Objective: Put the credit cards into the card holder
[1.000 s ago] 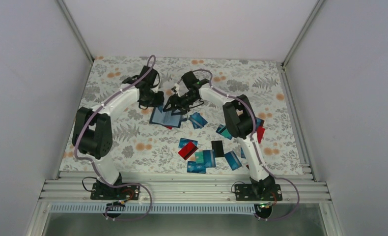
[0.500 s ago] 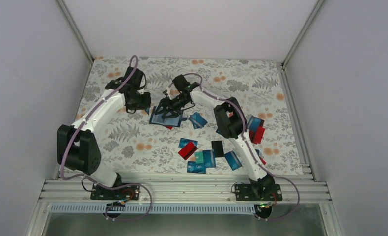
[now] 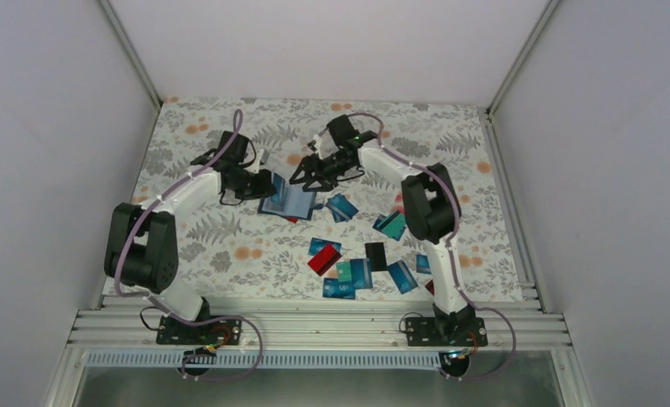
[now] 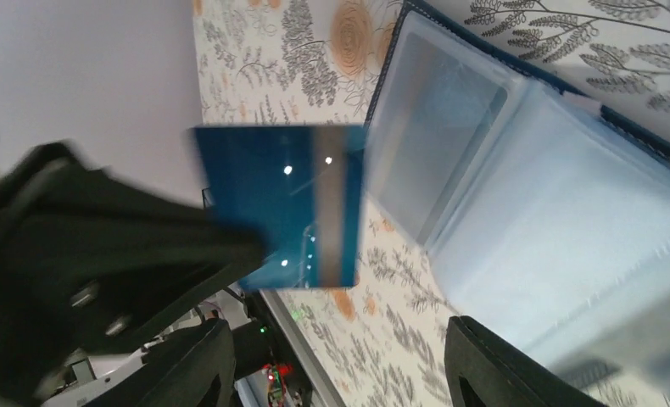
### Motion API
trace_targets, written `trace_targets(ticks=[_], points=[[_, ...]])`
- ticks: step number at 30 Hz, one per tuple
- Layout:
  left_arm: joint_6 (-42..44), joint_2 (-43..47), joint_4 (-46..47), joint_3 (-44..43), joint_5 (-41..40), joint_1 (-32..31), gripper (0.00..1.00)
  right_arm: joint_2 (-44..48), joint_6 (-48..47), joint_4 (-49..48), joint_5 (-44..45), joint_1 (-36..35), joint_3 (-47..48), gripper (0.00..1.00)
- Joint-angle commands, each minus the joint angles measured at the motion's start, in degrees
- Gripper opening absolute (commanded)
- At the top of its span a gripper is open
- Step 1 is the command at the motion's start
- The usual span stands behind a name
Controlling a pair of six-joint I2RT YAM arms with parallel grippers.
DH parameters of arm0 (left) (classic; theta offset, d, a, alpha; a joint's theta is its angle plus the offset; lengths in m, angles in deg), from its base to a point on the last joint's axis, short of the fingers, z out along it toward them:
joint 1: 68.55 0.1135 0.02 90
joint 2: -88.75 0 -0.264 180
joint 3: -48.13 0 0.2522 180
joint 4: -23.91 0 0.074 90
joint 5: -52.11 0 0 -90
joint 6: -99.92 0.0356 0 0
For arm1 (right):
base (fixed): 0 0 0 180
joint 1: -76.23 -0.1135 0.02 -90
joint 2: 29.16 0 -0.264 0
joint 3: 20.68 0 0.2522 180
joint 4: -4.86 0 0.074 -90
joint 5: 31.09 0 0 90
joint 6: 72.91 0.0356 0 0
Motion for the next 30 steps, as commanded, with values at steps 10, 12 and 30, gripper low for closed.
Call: trace_targets(ticks=[10,12,30], points=[[3.41,-7.29,13.85,3.50,9.99,1.73,0.02,5.55,-4.18,-0.76,4.75,1.38,-10.69,0.54],[3.94,-7.65,14.92,3.94,10.06,2.19,0.02,4.80,-4.64,-1.15,4.13,1.47,-11.10,0.52],[7.28,-11.66,19.40,6.53,10.77,2.63,0.02,1.08,-5.81,-0.76,3.94,1.41,-13.00,0.29]])
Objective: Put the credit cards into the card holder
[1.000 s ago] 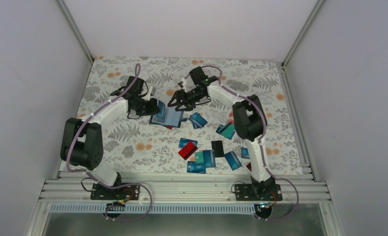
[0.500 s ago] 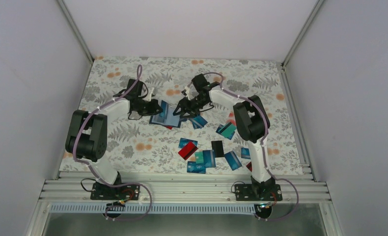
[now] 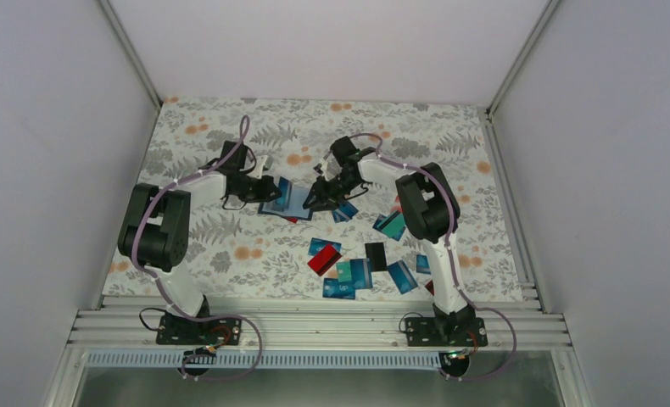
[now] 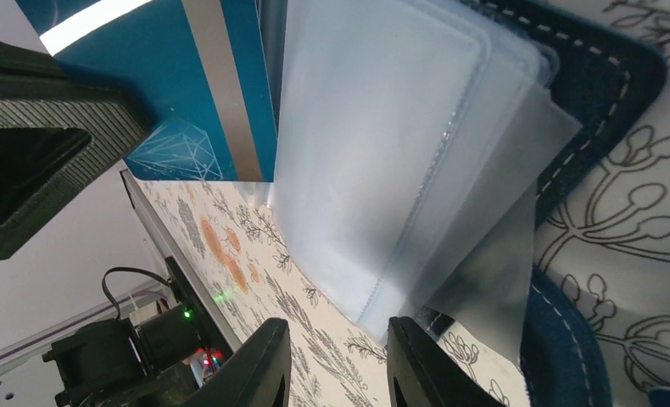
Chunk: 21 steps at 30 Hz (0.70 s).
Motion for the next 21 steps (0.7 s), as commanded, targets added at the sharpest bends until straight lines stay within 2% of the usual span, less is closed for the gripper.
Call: trace_targets(ticks=[1,5,9,21], points=[[1.92,-1.15,2.25,1.27,1.24,0.19,0.02,-0.97,-0.76,-0.03,-0.08,0.16,-0.85,0.27],[1.05,-0.97,2.46,2.06,1.95,0.27,0.02,-1.32,-0.52,-0.10,0.02,0.17,-0.83,0.24],[-2.34,-1.55,4.44,3.38,6.45,0.60,0.02,-1.44,-0.40,-0.16,0.06,0.20,-0.82,0.22],[-10.78,-3.29,12.09,8.16,15.61,4.41,0.02,-1.61,-0.69,0.08,0.21,0.16,-1.16,0.21]])
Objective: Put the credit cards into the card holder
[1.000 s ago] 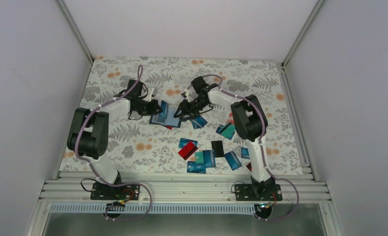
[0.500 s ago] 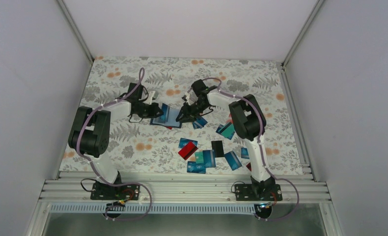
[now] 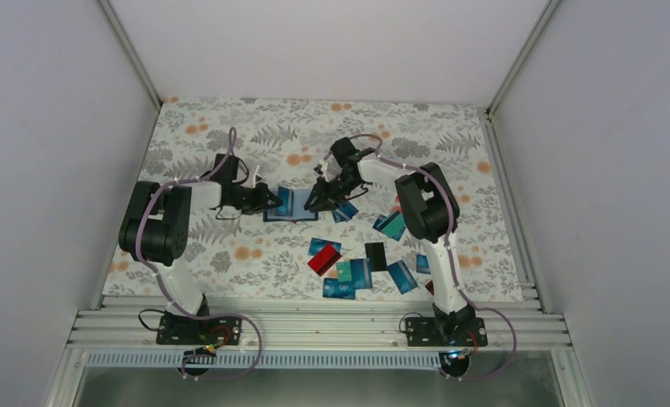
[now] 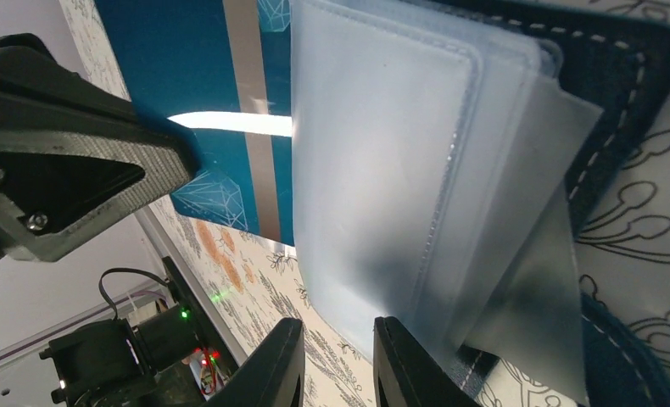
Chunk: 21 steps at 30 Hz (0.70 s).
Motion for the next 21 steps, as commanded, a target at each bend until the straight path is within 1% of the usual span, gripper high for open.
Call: trace_targets(ticks=[1,7,11,21], points=[[-3.86,-1.38,4.00,1.46,4.36,1.35,0.02,-1.32,-0.79,0.11,0.15,0.16,-0.93,0.21],[-8.82,-2.06,3.08,1.18,3.47,1.76,0.02,-1.45,-1.27,0.29,0.06,0.26,-1.07,0.21],[-11.71,-2.75,4.24,1.79,3.62,1.75,0.02,-1.47,-1.52,0.47,-0.01,0.30,-1.01,0.21],[-13.51,-3.95,6.20,1.02,7.32,1.68,0.02,-1.95,-2.11,0.81,-0.36,0.41,-0.99,0.20]])
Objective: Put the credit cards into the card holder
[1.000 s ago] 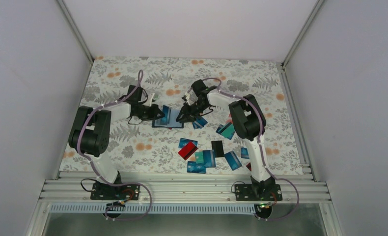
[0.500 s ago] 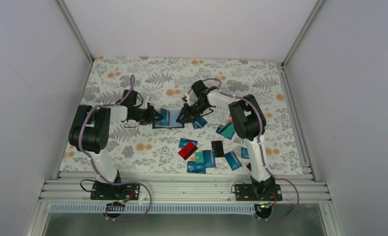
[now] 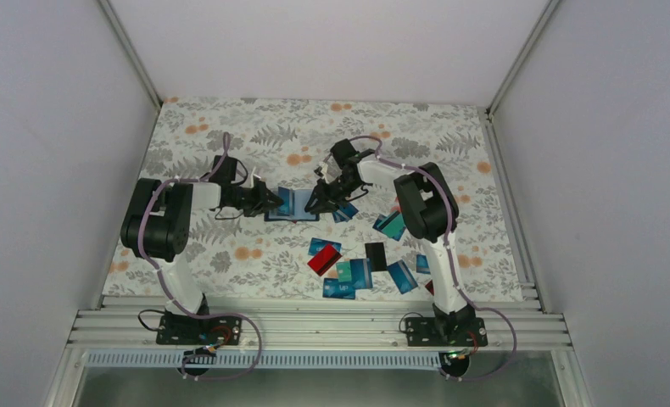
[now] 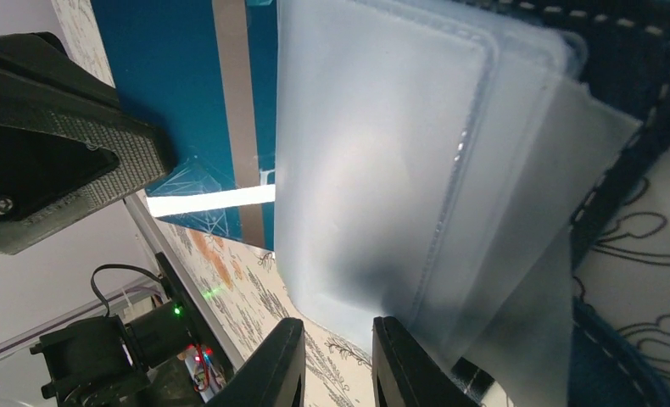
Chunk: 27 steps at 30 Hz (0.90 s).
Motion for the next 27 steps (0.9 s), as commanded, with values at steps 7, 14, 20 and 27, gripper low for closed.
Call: trace_targets(ticks=[7,14,20,27], points=[[-3.40,-2.06,3.43,0.26,2.91,0.11,0.02,-1.73,-1.57,1.08,-0.40,0.46,-0.31,0.21],[-2.60,-2.55,3.13,-0.28,3.28,-0.53,0.02,-1.85,-1.85,1.40,-0.39,0.75,-0.16,0.20],[1.36,-3.52,-0.60,-1.81,2.43,-2.32,0.02,-0.20,-3.13,2.86,0.38,1.86,1.08,0.22],[3.69,-4.18,-2.99,-3.26,1.13,-3.28,0.02,3.85,-4.72,4.89,0.84,3.59,2.15,0.28]])
